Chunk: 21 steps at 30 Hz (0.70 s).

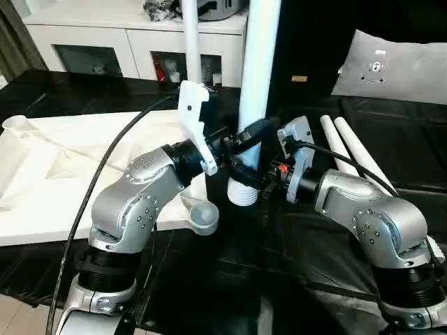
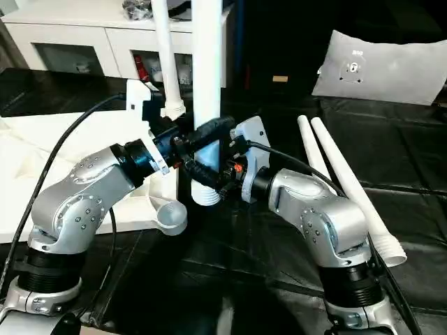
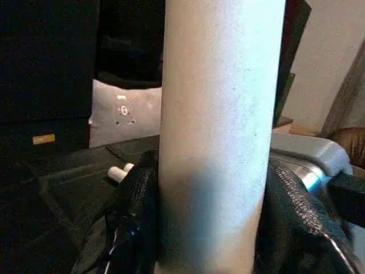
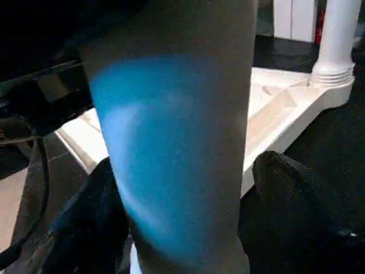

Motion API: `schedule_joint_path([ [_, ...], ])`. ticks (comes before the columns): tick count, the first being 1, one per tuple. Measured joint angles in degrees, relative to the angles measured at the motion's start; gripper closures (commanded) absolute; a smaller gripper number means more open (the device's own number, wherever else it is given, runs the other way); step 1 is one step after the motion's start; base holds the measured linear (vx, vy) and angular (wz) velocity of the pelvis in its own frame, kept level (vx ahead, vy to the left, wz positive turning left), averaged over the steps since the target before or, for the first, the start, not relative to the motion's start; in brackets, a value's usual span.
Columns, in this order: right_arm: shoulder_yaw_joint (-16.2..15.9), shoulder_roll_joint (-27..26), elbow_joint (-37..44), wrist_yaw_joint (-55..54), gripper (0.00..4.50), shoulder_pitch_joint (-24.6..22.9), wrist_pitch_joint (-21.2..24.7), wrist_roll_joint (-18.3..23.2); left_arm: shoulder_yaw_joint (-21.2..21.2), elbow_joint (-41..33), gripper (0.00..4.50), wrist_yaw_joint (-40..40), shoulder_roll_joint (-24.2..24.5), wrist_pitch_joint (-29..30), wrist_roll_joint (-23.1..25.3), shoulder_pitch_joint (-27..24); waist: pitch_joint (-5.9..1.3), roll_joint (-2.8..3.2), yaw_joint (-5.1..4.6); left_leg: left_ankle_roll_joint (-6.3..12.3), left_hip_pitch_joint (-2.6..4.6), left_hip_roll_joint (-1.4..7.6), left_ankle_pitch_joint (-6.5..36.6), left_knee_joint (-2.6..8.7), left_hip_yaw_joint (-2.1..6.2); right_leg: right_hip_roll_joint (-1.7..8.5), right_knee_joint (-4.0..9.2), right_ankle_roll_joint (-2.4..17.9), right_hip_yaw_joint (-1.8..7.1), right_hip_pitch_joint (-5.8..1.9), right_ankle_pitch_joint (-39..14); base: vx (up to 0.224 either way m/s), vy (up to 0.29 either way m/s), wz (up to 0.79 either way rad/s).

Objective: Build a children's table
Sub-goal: Insert table leg to table base

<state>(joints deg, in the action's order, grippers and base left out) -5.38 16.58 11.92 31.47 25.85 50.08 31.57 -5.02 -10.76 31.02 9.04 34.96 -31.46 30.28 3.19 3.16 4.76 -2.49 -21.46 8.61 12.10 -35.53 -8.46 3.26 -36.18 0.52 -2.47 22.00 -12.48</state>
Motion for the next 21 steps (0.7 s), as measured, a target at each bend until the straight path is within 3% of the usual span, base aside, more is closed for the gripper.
schedule_joint_path([
  [4,0.20,-0.25,-0.76,0.24,1.08,1.05,1.80,0.69,-0.16,-0.13,2.60,0.07,0.25,0.00,0.01,0.03,0.00,-0.01,0.05,-0.01,0.00,0.00,-0.01,0.00,0.00,0.00,0.00,0.00,0.00,0.00,0.00,0.000,0.000,0.00],
  [6,0.62,-0.71,-0.91,0.21,1.42,1.07,2.90,1.72,-0.23,-0.14,2.60,0.14,0.48,0.00,0.01,0.03,0.00,-0.01,0.07,-0.01,0.00,0.00,-0.01,0.00,0.00,0.00,0.00,0.00,0.00,0.00,0.00,0.000,0.000,0.00],
  [9,0.68,-0.69,-0.91,0.28,1.48,1.11,3.39,2.14,-0.34,-0.14,2.60,0.49,0.60,0.00,0.01,0.03,0.00,-0.01,0.09,-0.01,-0.01,0.00,-0.01,0.00,0.00,0.00,0.01,0.00,0.00,0.00,0.00,0.000,0.000,0.00],
  [10,0.67,-0.65,-0.91,0.33,1.77,1.11,3.46,2.30,-0.34,-0.15,2.60,0.64,0.62,0.00,0.03,0.03,0.00,-0.01,0.09,-0.01,-0.01,0.00,-0.01,0.00,0.00,0.00,0.01,0.00,0.00,0.00,0.00,0.000,0.000,0.00],
  [21,0.43,-0.48,-0.91,1.37,2.39,1.26,3.70,2.48,-0.37,-0.15,2.61,0.95,1.07,0.26,-0.10,0.03,0.00,-0.01,0.10,-0.03,0.00,0.00,-0.02,0.00,0.00,0.00,0.01,0.00,0.00,0.00,0.00,0.000,0.000,0.00],
])
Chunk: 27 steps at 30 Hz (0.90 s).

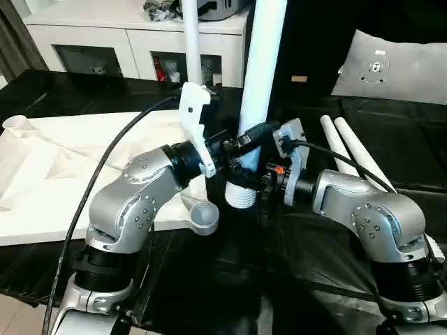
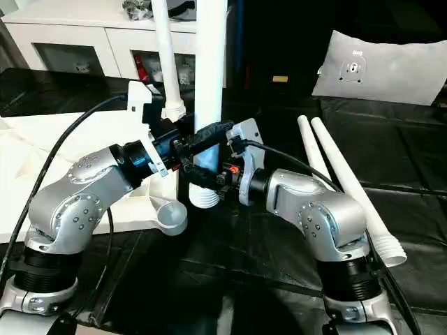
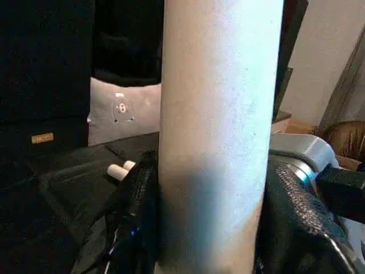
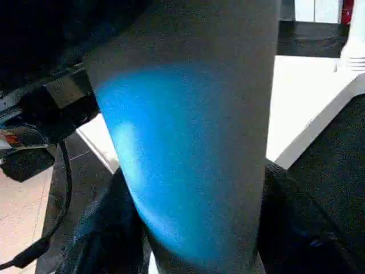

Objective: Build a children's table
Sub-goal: Insert table leg to table base

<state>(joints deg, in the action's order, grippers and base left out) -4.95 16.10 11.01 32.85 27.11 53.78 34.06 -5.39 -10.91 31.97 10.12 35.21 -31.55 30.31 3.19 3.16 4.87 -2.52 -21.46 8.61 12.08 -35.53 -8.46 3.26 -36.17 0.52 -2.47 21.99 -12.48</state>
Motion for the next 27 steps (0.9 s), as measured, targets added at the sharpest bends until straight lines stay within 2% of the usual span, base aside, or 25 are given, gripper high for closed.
schedule_joint_path([
  [12,-0.29,0.00,-0.15,0.65,2.45,0.01,-0.39,-0.12,1.09,-0.15,2.61,-0.36,-0.99,1.66,-0.85,0.02,0.00,0.00,-0.01,-0.01,0.00,0.00,0.00,0.00,0.00,0.00,0.00,0.00,0.00,0.00,0.00,0.000,0.000,0.00],
  [13,-0.38,0.00,-0.15,0.74,2.46,0.01,-0.42,-0.14,1.22,-0.15,2.05,-0.36,-0.99,1.93,-1.06,0.02,0.00,0.00,-0.03,-0.01,0.00,0.00,0.00,0.00,0.00,0.00,0.00,0.00,0.00,0.00,0.00,0.000,0.000,0.00],
  [14,-0.45,-0.01,-0.16,0.77,2.48,0.01,-0.64,-0.16,1.29,-0.15,1.91,-0.35,-1.01,2.10,-1.49,0.02,0.00,0.00,-0.04,-0.01,0.00,0.00,0.00,0.01,0.00,0.00,0.00,0.00,-0.01,0.00,0.00,0.000,0.000,0.00],
  [17,-0.40,0.04,-0.30,0.81,2.50,0.01,-1.16,-0.18,1.33,-0.75,1.84,-0.10,-0.38,2.10,-2.06,0.03,0.00,0.00,0.00,-0.01,-0.01,0.00,-0.01,0.01,0.00,0.00,0.00,0.00,-0.01,0.00,0.00,0.000,0.000,0.00],
  [19,-0.41,0.07,-0.36,0.85,2.56,0.01,-1.58,-0.18,1.34,-1.18,1.54,-0.02,-0.34,2.09,-2.07,0.04,0.00,0.00,0.00,-0.01,-0.01,0.00,0.00,0.01,0.00,0.00,0.00,0.00,0.00,0.00,0.00,0.000,0.000,0.00],
  [23,-0.31,0.43,-0.39,0.81,2.57,0.00,-1.79,-0.45,1.69,-1.29,1.48,-0.04,-0.50,2.09,-2.00,0.30,0.00,0.00,0.02,-0.01,0.00,0.00,-0.01,0.01,0.00,0.00,0.00,0.00,0.00,0.00,0.00,0.000,0.000,0.00],
  [26,0.03,0.47,-0.39,0.78,2.57,0.00,-2.01,-0.78,2.22,-1.31,1.09,-0.03,-0.76,2.09,-2.26,1.03,0.00,0.00,0.03,-0.01,0.00,0.00,-0.01,0.01,0.00,0.00,0.00,0.00,0.00,0.00,0.00,0.000,0.000,0.00],
  [27,-0.06,0.53,-0.50,0.75,2.57,-0.02,-1.98,-0.94,2.37,-1.52,1.09,-0.01,-1.31,2.09,-2.69,1.31,0.00,0.00,0.06,-0.01,-0.01,0.00,-0.01,0.01,0.00,0.00,0.00,0.00,0.00,0.00,0.00,0.000,0.000,0.00],
])
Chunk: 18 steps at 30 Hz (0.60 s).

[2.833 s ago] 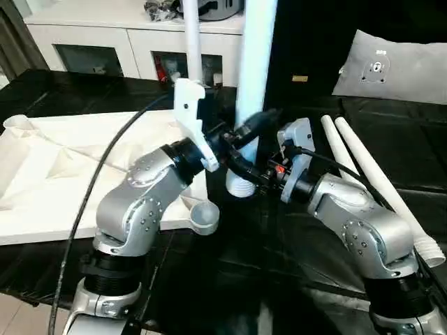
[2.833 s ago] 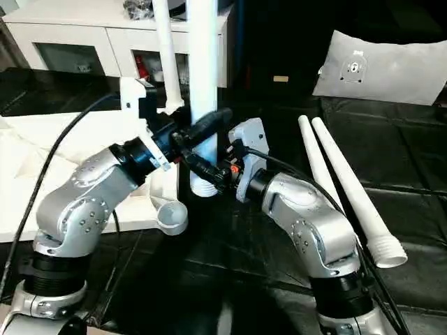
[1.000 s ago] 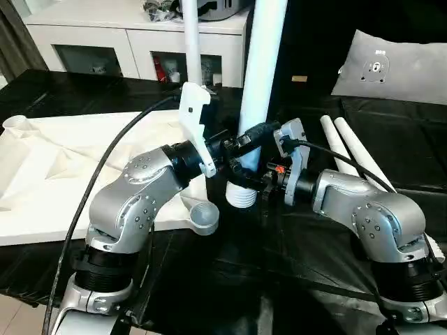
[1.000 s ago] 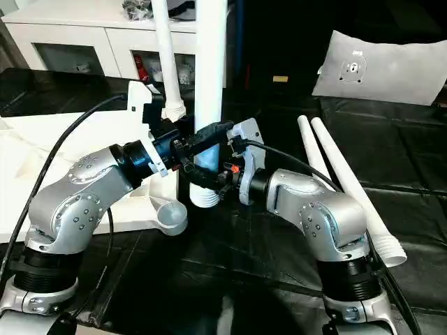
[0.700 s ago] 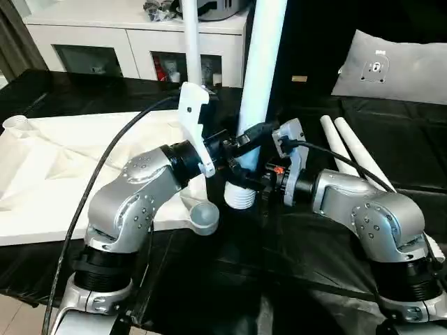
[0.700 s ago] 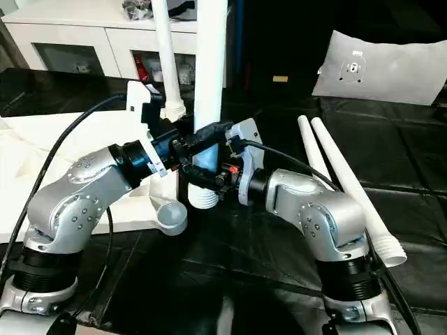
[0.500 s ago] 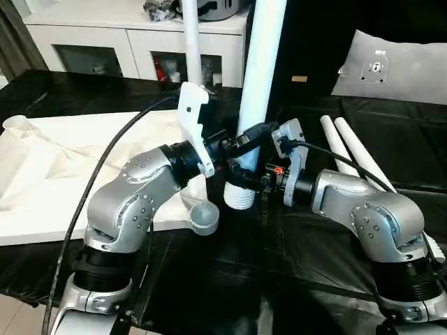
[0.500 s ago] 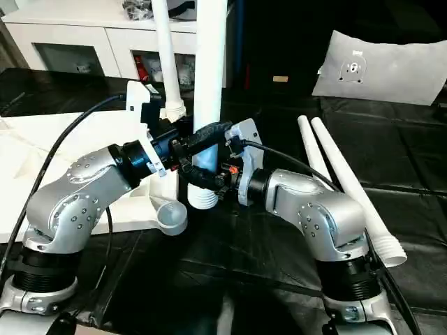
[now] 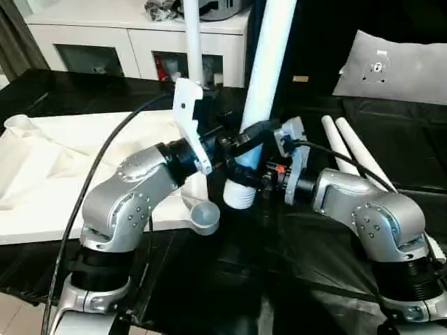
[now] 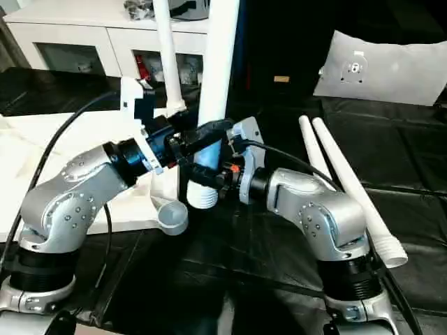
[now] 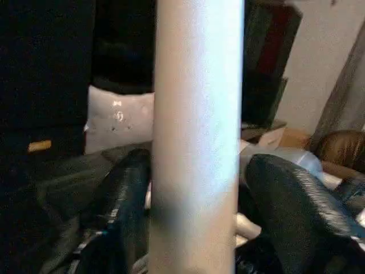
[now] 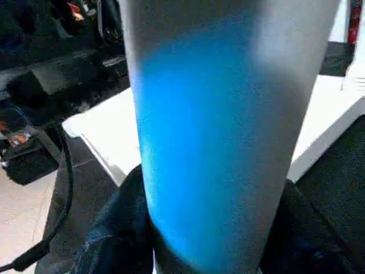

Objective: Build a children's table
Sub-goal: Insert table leg to table base

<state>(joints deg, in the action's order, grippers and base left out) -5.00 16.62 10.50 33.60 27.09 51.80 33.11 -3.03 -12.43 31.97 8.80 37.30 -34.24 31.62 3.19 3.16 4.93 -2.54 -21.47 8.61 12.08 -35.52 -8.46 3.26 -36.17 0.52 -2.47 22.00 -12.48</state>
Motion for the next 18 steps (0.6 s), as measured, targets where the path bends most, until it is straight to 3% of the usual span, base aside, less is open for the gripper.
schedule_joint_path([
  [11,-1.23,0.10,-0.39,0.08,2.59,-0.48,-0.09,-0.43,7.73,-2.96,0.23,-2.41,-7.66,0.80,-15.36,2.72,-0.01,0.02,-0.12,-0.01,0.03,0.01,0.00,0.00,-0.01,-0.01,0.00,0.01,0.00,-0.01,0.01,0.000,0.000,0.00],
  [18,-1.22,0.11,-0.14,0.37,2.59,-1.01,-0.39,-0.51,11.13,-2.38,0.00,-4.18,-6.96,-1.88,-14.38,2.60,-0.01,0.02,-0.11,-0.01,0.02,0.01,0.00,0.00,0.00,-0.01,0.01,0.01,-0.01,-0.01,0.01,0.000,0.000,0.00],
])
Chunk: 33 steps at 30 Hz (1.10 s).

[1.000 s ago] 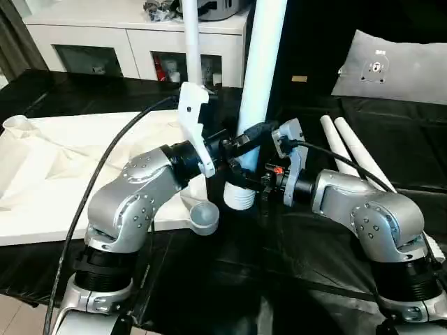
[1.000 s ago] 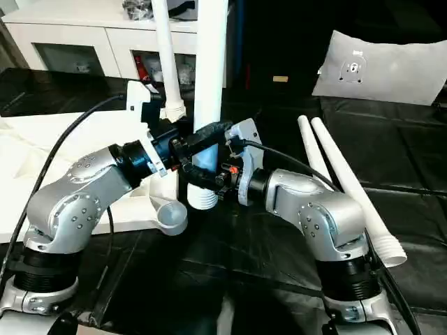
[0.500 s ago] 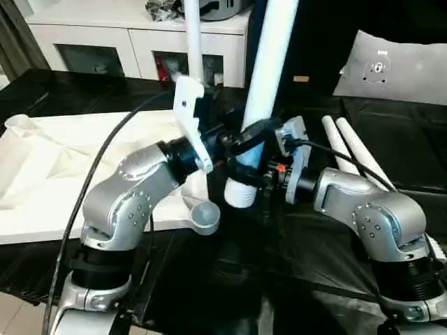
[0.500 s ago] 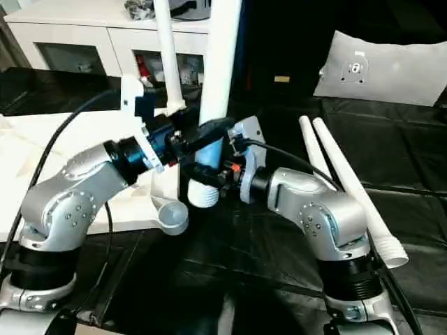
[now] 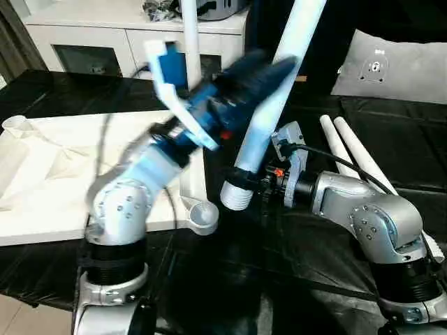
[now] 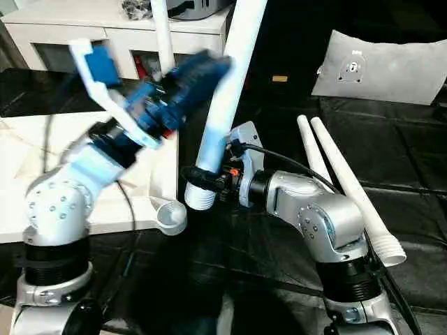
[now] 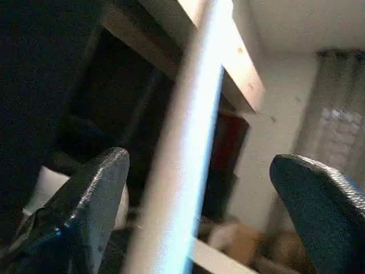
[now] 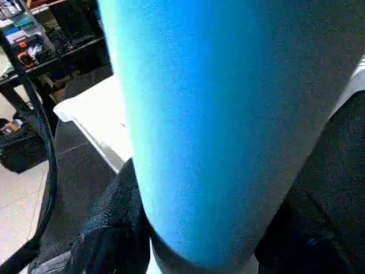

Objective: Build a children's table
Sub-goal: Insert table leg to table base

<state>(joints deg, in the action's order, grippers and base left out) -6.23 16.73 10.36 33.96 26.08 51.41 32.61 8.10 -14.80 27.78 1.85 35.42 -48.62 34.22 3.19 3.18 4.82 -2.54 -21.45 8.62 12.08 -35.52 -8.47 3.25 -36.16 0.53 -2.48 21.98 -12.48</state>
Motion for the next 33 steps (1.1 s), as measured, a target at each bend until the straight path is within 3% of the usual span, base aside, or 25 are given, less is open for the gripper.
schedule_joint_path([
  [8,0.08,-0.29,1.81,-0.26,2.59,-2.52,-2.52,-0.54,4.66,-0.07,0.00,-3.34,5.50,-0.51,1.52,-2.31,-0.02,0.08,-0.10,0.00,0.01,0.00,0.00,0.00,0.00,0.00,0.00,-0.01,0.00,0.00,0.00,0.000,0.000,0.00],
  [14,-1.09,-0.21,4.42,0.27,2.59,-4.07,-3.23,-0.56,-1.44,2.76,0.00,-4.88,10.09,-0.31,11.63,-3.17,-0.01,0.08,0.25,0.00,0.01,0.00,0.00,0.00,0.01,0.00,0.03,-0.04,0.01,-0.02,0.02,0.000,0.000,0.00],
  [19,-3.53,0.03,4.58,1.11,2.59,-5.10,-4.67,-1.90,-7.62,3.91,0.00,-4.87,8.79,-0.18,13.47,-1.14,0.00,0.06,0.25,-0.02,-0.05,0.00,-0.01,0.01,0.01,0.01,0.04,-0.04,0.01,0.01,0.02,0.000,0.000,0.00],
  [23,-3.51,0.99,4.69,1.28,2.59,-5.82,-5.92,-3.32,-9.12,1.75,0.00,-4.04,9.57,2.04,13.51,-0.61,-0.01,0.07,-0.22,-0.06,-0.03,0.03,-0.03,0.06,0.01,-0.02,0.02,-0.04,0.00,0.05,0.02,0.000,0.000,0.00],
  [28,-3.72,1.21,5.35,1.34,2.59,-5.94,-7.21,-3.81,-8.87,-1.45,0.00,-3.88,10.38,3.12,13.51,-1.02,-0.01,0.07,-0.04,-0.06,-0.03,0.03,-0.04,0.07,0.01,-0.01,0.01,-0.04,0.00,0.04,0.02,0.000,0.000,0.00],
  [33,-3.33,-1.68,4.95,-3.17,2.59,-7.70,-7.97,-5.85,-9.25,-2.41,0.00,-6.25,10.04,1.20,15.96,-3.64,-0.01,0.12,0.02,-0.07,-0.03,0.03,-0.05,0.07,0.01,-0.02,0.02,-0.05,-0.02,0.03,0.02,0.000,0.000,0.00],
])
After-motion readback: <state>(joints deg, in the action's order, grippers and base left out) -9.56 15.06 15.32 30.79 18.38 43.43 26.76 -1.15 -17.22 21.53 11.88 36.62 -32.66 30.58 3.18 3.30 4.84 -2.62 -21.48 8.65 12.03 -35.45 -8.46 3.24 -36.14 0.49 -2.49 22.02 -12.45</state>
